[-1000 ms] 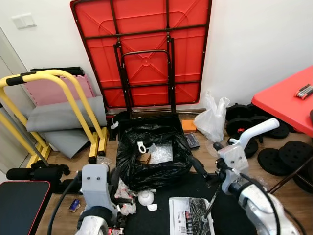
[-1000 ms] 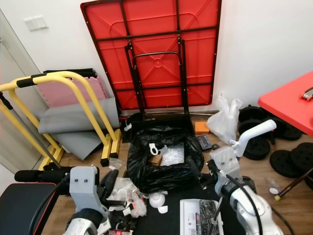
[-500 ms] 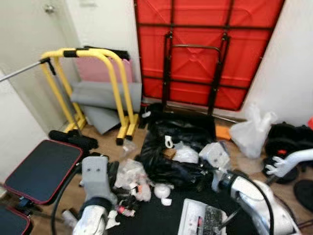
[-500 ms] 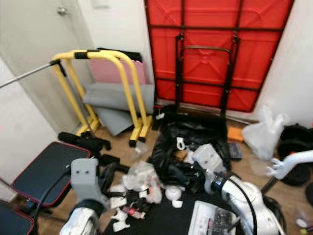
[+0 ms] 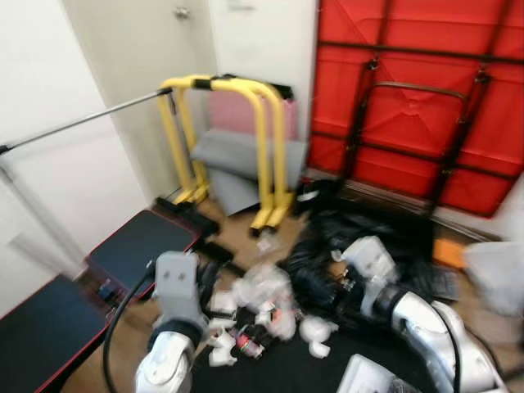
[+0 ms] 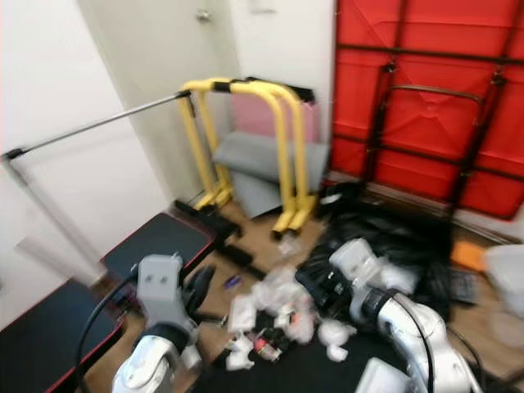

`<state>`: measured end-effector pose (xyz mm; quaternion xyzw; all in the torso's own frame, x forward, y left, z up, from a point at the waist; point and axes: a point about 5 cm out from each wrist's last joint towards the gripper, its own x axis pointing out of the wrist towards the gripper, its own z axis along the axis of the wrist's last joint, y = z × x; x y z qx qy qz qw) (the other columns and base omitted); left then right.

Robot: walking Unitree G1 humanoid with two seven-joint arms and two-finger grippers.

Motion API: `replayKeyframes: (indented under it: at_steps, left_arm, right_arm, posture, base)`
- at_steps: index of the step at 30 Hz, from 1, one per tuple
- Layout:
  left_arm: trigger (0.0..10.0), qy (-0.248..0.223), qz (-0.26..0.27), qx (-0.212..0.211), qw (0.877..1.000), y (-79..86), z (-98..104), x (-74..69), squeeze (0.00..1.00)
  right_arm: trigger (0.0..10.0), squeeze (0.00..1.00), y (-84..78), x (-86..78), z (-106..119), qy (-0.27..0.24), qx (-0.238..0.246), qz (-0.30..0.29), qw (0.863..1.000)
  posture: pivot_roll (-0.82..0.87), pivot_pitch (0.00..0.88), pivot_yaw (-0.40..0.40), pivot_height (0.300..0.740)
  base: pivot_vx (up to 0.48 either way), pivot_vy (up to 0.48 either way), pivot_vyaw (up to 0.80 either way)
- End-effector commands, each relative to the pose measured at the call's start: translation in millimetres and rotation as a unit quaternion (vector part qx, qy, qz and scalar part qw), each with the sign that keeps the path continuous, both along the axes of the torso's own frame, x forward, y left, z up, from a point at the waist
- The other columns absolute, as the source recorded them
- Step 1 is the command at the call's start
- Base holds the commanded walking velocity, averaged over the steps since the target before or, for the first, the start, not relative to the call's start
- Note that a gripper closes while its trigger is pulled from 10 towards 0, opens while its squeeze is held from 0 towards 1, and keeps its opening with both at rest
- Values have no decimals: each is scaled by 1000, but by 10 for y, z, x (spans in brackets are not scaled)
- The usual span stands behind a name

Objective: Sweep floor

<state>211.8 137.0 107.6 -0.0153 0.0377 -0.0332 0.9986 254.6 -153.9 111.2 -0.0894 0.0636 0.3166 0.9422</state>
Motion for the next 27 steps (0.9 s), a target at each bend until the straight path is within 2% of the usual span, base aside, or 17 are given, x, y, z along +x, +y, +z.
replayKeyframes:
  at_steps: [1, 5, 8, 12, 13, 14, 15, 23, 24, 27]
  left_arm:
    - [10000, 9, 1, 6, 1000, 5, -33, 0, 0]
    - [10000, 17, -24, 9, 1000, -7, -37, 31, 0]
    - [10000, 11, -53, 33, 998, -34, -14, 64, 0]
    - [10000, 10, -53, 38, 998, -28, -3, 63, 0]
    - [9529, 6, -51, 26, 998, -12, 9, 57, 0]
    - [9529, 6, -51, 26, 998, -12, 9, 57, 0]
    - [0, 2, -51, 21, 998, -5, 22, 54, 0]
    - [0, 3, -42, 13, 999, 33, 38, 62, 0]
    - [10000, 16, -44, 15, 999, 39, 16, 68, 0]
    - [10000, 31, -60, 30, 997, 33, -12, 68, 0]
  right_arm:
    - [10000, 0, 11, -19, -10, -1, 1, 7, 1000]
    - [10000, 0, 34, -6, -4, -3, 0, 11, 1000]
    - [10000, 0, 59, 9, 4, -7, 0, 12, 1000]
    - [10000, 0, 64, 16, 15, -10, 5, 8, 1000]
    - [10000, 0, 66, 21, 23, -12, 9, 6, 1000]
    - [10000, 0, 66, 21, 23, -12, 9, 6, 1000]
    - [10000, 0, 65, 28, 33, -13, 11, 4, 1000]
    - [10000, 0, 73, 54, 70, -18, 19, 1, 1000]
    - [10000, 0, 77, 58, 69, -18, 19, 0, 1000]
    - [10000, 0, 86, 65, 65, -18, 19, -1, 1000]
  posture:
    - [-80, 0, -21, 740]
    - [-78, 0, -15, 740]
    - [-76, 0, -6, 740]
    - [-72, 0, -3, 740]
    - [-72, 0, 0, 740]
    - [-72, 0, 0, 740]
    - [-72, 0, 1, 740]
    - [-69, 0, 4, 740]
    - [-68, 0, 4, 740]
    - [-74, 0, 6, 740]
  base:
    - [0, 0, 800]
    - [0, 0, 800]
    - [0, 0, 800]
    - [0, 0, 800]
    - [0, 0, 800]
    - [0, 0, 800]
    - [0, 0, 800]
    - [0, 0, 800]
    - [0, 0, 800]
    - [0, 0, 800]
